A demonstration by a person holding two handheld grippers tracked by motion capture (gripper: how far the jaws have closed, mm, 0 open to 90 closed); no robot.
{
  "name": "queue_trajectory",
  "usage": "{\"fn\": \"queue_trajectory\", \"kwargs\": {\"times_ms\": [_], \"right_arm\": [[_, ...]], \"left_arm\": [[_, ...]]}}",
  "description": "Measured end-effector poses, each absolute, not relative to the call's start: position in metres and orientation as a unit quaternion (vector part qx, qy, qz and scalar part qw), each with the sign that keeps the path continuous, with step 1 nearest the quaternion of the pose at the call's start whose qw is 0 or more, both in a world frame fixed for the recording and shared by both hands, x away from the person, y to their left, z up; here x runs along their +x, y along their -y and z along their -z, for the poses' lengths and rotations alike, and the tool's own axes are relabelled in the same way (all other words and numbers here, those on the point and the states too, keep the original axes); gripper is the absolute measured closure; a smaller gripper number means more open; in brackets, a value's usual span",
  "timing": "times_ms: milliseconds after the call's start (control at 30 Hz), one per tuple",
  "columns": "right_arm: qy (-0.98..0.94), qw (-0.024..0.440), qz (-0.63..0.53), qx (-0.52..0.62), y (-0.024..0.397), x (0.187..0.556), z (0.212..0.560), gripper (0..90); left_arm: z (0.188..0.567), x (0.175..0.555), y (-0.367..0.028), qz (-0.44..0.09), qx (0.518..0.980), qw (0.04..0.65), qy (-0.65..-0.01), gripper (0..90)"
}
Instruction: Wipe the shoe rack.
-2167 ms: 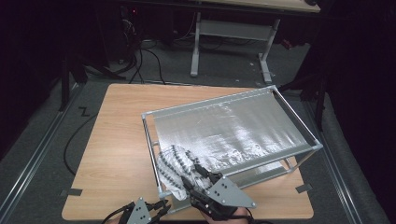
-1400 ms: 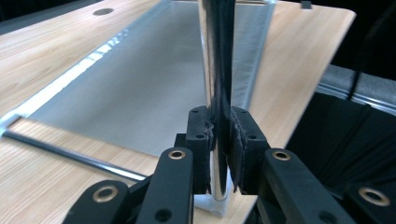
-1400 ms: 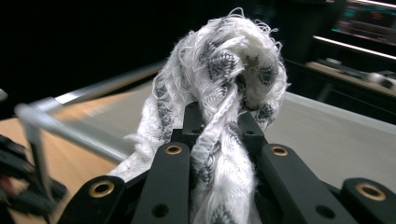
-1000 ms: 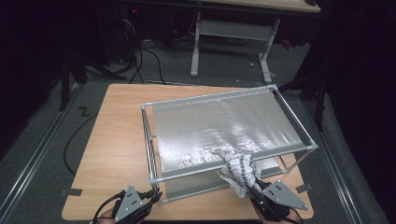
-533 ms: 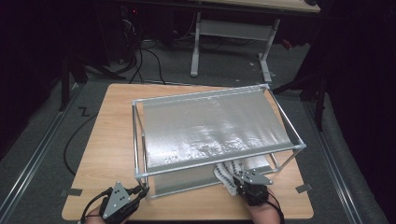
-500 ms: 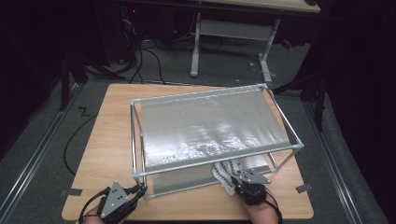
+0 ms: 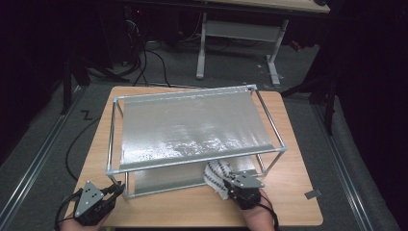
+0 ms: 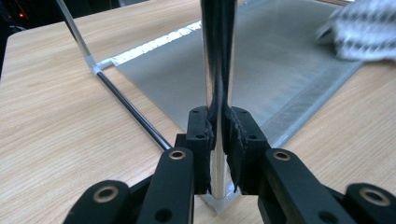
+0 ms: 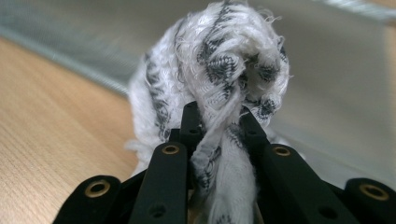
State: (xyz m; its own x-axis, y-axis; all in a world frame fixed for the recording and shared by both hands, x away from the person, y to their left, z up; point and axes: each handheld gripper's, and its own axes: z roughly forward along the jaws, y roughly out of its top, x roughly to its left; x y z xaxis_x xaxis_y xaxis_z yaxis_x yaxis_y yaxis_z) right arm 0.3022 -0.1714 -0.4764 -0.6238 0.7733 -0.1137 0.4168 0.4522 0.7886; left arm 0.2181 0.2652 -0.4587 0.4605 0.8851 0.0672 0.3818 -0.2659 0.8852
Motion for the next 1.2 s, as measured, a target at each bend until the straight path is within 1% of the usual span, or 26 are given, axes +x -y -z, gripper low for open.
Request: {"fn": "queue_trajectory", "kwargs": {"times_ms": [67,200,367,500,600,833,1000,1200], "right_arm": [[-0.804,0.245,-0.387,0.379,0.187,0.3,0.469,77.3],[-0.775,0.291,-0.388,0.406,0.221,0.296,0.454,77.3],[-0.725,0.333,-0.406,0.445,0.258,0.292,0.427,77.5],[-0.696,0.373,-0.425,0.442,0.269,0.286,0.405,78.3],[-0.695,0.382,-0.418,0.443,0.268,0.288,0.405,78.6],[-0.718,0.368,-0.378,0.454,0.268,0.302,0.433,78.4],[-0.737,0.348,-0.347,0.463,0.267,0.31,0.455,78.4],[-0.76,0.311,-0.313,0.477,0.264,0.318,0.484,78.4]], "left_arm": [[0.458,0.218,-0.265,-0.291,0.739,0.43,-0.43,79.1],[0.458,0.22,-0.265,-0.287,0.738,0.433,-0.43,79.3],[0.459,0.224,-0.265,-0.285,0.739,0.435,-0.429,79.5],[0.459,0.224,-0.264,-0.287,0.739,0.433,-0.429,79.7],[0.459,0.224,-0.263,-0.289,0.739,0.433,-0.428,79.7],[0.459,0.224,-0.263,-0.289,0.738,0.434,-0.428,79.6],[0.46,0.224,-0.263,-0.289,0.738,0.436,-0.427,79.6],[0.46,0.224,-0.263,-0.289,0.738,0.436,-0.427,79.6]]}}
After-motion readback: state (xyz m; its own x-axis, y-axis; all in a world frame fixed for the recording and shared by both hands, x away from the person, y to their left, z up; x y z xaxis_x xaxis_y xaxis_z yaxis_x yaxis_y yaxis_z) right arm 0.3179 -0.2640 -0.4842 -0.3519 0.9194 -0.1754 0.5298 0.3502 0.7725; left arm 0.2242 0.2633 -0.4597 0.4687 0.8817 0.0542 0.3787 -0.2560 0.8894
